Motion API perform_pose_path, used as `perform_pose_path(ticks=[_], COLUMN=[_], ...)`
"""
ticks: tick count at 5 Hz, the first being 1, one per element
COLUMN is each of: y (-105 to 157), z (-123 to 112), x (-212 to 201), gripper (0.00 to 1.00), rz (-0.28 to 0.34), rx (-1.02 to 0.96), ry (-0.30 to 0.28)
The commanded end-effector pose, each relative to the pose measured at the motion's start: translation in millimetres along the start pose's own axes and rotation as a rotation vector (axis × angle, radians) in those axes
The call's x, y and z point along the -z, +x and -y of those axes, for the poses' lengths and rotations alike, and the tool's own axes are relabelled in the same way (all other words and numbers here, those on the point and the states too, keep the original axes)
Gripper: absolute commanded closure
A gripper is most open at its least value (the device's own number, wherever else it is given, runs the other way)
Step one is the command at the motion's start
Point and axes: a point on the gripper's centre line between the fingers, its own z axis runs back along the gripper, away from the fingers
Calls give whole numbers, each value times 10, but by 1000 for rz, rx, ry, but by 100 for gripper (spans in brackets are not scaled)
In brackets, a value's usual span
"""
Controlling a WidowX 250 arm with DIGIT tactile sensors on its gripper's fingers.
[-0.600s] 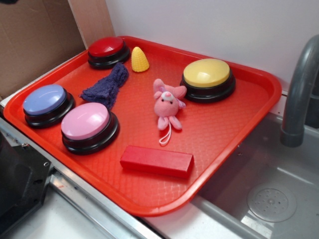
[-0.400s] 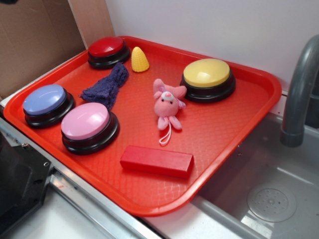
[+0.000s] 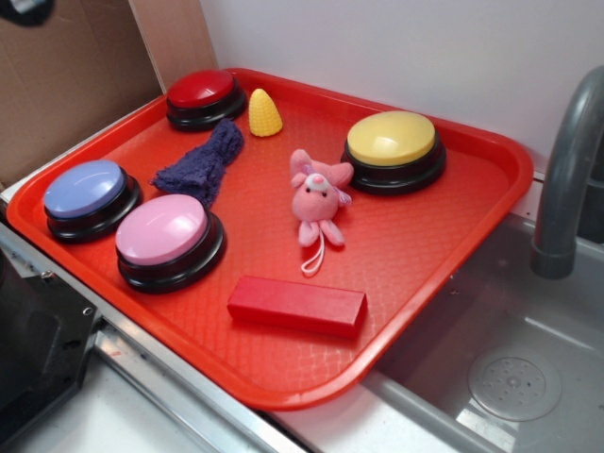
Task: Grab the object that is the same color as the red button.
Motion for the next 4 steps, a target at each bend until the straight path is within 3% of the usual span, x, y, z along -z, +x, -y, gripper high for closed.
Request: perform_pose_path(ticks=[1,2,3,4], y=[111,113,207,339], z=[254,244,305,478], x=[492,937,1344,1558], gripper=[0,0,0,0], rz=[-14,-29,-64,-53], rx=[503,726,821,817], ry=[-14,18,24,7])
